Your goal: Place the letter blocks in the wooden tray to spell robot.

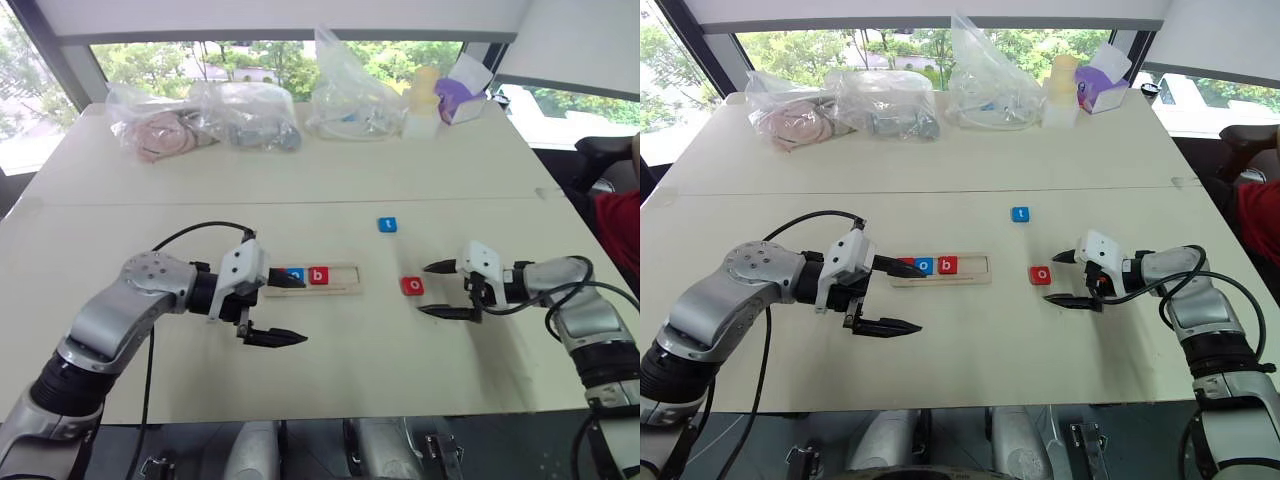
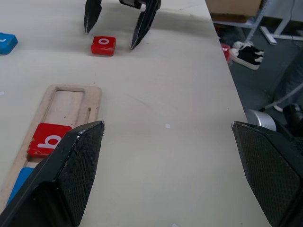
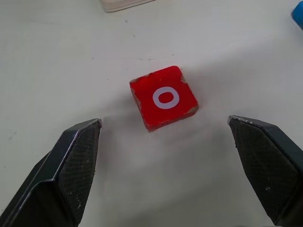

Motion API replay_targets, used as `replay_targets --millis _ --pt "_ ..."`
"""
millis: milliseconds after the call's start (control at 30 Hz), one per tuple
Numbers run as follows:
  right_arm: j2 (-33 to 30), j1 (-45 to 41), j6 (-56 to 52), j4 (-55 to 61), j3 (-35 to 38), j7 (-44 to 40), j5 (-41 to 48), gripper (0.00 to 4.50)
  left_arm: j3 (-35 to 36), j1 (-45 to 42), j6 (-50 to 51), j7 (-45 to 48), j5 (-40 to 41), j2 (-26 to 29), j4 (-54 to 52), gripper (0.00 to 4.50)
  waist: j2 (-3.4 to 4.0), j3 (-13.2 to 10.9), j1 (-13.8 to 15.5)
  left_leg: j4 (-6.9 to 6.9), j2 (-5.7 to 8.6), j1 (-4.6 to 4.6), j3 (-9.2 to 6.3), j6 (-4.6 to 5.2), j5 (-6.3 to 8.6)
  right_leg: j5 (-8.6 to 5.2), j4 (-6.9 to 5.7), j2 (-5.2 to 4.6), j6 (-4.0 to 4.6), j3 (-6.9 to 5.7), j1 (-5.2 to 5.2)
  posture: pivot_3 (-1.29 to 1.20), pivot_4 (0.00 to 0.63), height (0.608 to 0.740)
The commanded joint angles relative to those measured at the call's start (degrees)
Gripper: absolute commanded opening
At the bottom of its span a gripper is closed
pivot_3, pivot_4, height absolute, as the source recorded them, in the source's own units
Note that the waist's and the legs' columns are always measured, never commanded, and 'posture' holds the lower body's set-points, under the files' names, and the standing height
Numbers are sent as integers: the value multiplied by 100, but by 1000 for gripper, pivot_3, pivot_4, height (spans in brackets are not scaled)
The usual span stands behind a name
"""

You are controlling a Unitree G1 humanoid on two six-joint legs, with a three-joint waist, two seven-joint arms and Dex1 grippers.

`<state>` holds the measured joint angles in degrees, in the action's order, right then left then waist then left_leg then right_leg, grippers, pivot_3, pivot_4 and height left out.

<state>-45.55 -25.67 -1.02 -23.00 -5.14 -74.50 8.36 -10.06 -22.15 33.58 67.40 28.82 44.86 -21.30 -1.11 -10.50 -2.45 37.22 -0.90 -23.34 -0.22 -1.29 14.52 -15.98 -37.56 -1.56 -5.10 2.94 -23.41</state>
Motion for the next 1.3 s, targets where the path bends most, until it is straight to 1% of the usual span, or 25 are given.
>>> replay_targets --millis 33,233,267,333,367,467,500,633,667,700,767,867,933,1033,1100,1200,1267,1300 --pt "57 -150 273 -115 -54 -97 -59 4433 187 -2 169 -161 187 -26 -294 4500 0 0 3 1 -1 0 -1 0 0 0 0 0 0 0 1 0 150 735" --pt "250 -398 726 -561 -290 -288 -248 4433 160 111 257 -275 196 12 -391 4500 0 0 -9 0 -1 7 -2 -1 0 0 -3 0 0 0 7 0 150 735" --pt "235 -377 767 -581 -326 -381 -258 4222 185 112 273 -286 212 27 -392 4500 0 0 -2 1 -1 8 -4 -1 0 0 -5 0 1 0 7 0 150 735" --pt "208 -339 839 -615 -367 -499 -274 3627 231 121 292 -303 231 61 -379 4500 0 1 5 3 -1 9 -6 -3 -1 0 -9 1 1 0 9 0 150 735" --pt "199 -324 864 -626 -374 -531 -280 3184 249 125 297 -310 235 78 -370 4500 0 1 3 3 -1 12 -6 -3 -1 0 -9 1 1 0 12 0 150 735" --pt "175 -308 910 -677 -355 -531 -305 1610 321 146 269 -331 203 127 -292 4500 0 1 -2 4 -1 25 -4 -3 -1 0 -9 -1 1 0 27 0 150 735" --pt "174 -309 909 -683 -344 -515 -303 1155 348 149 259 -349 195 138 -266 4500 0 1 0 5 -1 34 -2 -3 -2 0 -9 -2 2 1 35 0 150 735" --pt "182 -320 739 -610 -299 -403 -280 1145 398 188 219 -335 167 187 -200 4500 -1 0 5 0 0 80 -1 -4 -2 -3 -6 -5 7 1 79 0 150 735" --pt "229 -363 446 -456 -249 -340 -180 1145 422 197 180 -312 132 224 -131 4500 -1 0 5 -1 0 88 -1 -4 -2 -9 -3 -6 18 1 88 0 150 735" --pt "341 -479 -113 -116 -174 -257 63 1145 480 192 122 -273 80 299 -14 4500 -1 0 4 -1 0 90 -1 -4 -2 -11 -3 -7 22 1 91 0 150 735" --pt "544 -701 -906 502 -128 -92 355 1145 601 159 41 -238 21 415 218 4500 1 -1 -29 -1 -4 90 1 -4 -2 -10 -4 -8 25 6 86 0 150 735" --pt "727 -930 -1379 1133 -341 -3 323 1145 719 137 -190 -231 -150 547 571 4500 10 -6 -21 -4 -6 89 3 -4 -2 -1 -22 -7 12 9 69 0 150 735" --pt "898 -1209 -1458 1237 -641 -65 160 1145 846 171 -190 -193 -136 650 678 4500 8 -7 -3 -7 -5 88 -3 -5 -2 -1 -38 -3 13 7 61 0 150 735" --pt "1128 -1615 -1759 981 -914 37 -23 1145 950 240 -98 -178 -30 702 593 4500 8 -7 12 -12 -3 82 -3 -5 -2 -3 -36 -2 14 3 56 0 150 735" --pt "1249 -1813 -1697 717 -1084 200 -262 1145 968 286 -63 -201 -17 693 520 4500 7 -8 27 -12 1 73 -3 -5 -2 -4 -34 -10 13 1 52 0 150 735" --pt "1427 -2028 -1741 370 -1283 431 -531 1145 998 371 -56 -265 -41 658 464 4500 7 -7 37 -1 5 32 0 -6 -3 -2 -35 -15 10 1 16 0 150 735" --pt "1519 -2104 -1729 264 -1366 400 -581 1145 1025 446 -23 -337 -31 630 389 4500 7 -7 33 10 5 0 -3 -8 -4 0 -42 -15 9 -1 -15 0 150 735" --pt "1575 -2142 -1794 222 -1413 377 -603 1145 1053 518 -1 -389 -17 615 327 4500 7 -7 25 9 5 -1 -3 -8 -4 0 -42 -15 9 -1 -17 0 150 735"
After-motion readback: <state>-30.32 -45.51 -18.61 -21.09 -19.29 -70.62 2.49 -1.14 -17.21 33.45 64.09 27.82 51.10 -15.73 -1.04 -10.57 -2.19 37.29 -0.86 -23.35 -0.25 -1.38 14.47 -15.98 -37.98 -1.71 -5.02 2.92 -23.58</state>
